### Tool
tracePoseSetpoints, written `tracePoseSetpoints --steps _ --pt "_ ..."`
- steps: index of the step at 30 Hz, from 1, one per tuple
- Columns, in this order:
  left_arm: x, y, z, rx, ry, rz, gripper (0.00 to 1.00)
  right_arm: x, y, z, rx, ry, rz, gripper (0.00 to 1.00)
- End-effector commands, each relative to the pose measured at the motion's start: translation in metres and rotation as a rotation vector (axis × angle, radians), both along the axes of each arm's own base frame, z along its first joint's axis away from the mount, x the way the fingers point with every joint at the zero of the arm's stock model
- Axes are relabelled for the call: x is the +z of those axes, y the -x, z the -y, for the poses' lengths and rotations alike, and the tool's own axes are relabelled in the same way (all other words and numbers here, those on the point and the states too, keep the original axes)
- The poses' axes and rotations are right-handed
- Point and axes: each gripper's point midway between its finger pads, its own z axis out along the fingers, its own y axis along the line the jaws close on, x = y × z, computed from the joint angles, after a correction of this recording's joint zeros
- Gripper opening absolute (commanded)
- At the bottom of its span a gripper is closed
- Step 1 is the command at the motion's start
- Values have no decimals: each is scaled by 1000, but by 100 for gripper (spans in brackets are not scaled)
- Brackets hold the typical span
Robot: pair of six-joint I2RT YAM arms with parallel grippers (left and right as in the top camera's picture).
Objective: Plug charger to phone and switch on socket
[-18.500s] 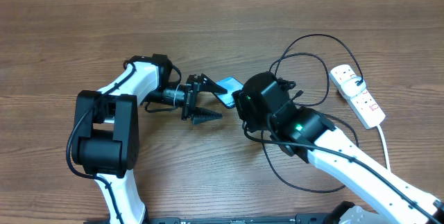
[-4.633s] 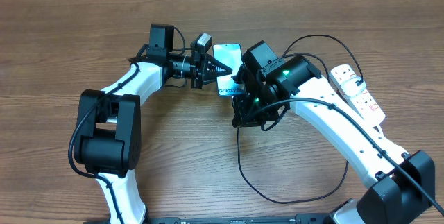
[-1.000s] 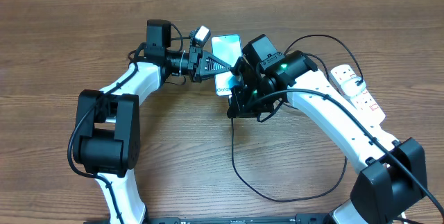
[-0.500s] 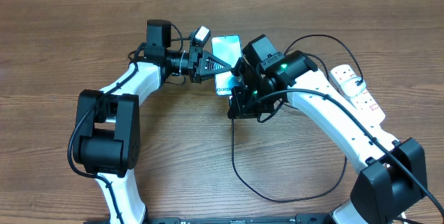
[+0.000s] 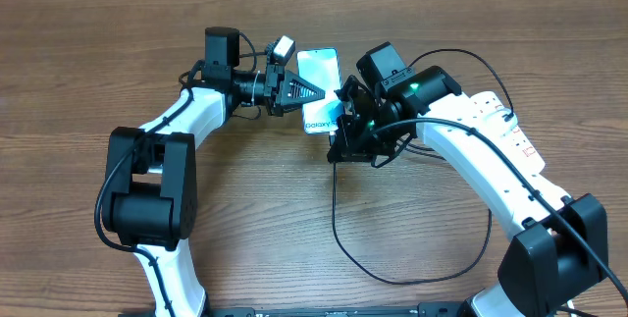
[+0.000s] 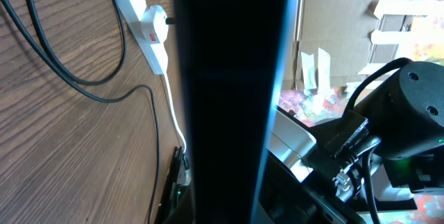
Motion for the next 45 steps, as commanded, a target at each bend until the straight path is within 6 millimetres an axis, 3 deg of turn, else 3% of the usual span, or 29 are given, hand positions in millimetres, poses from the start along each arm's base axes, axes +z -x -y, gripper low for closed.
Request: tracePoseSetpoints --steps 1,17,45 --pt "7 6 0 -38 36 11 4 8 -3 -5 9 -35 18 4" --pt "14 -4 2 -23 20 -18 4 8 -3 -9 19 -41 30 4" --pt "15 0 7 -40 33 60 4 9 -8 -12 19 -50 56 4"
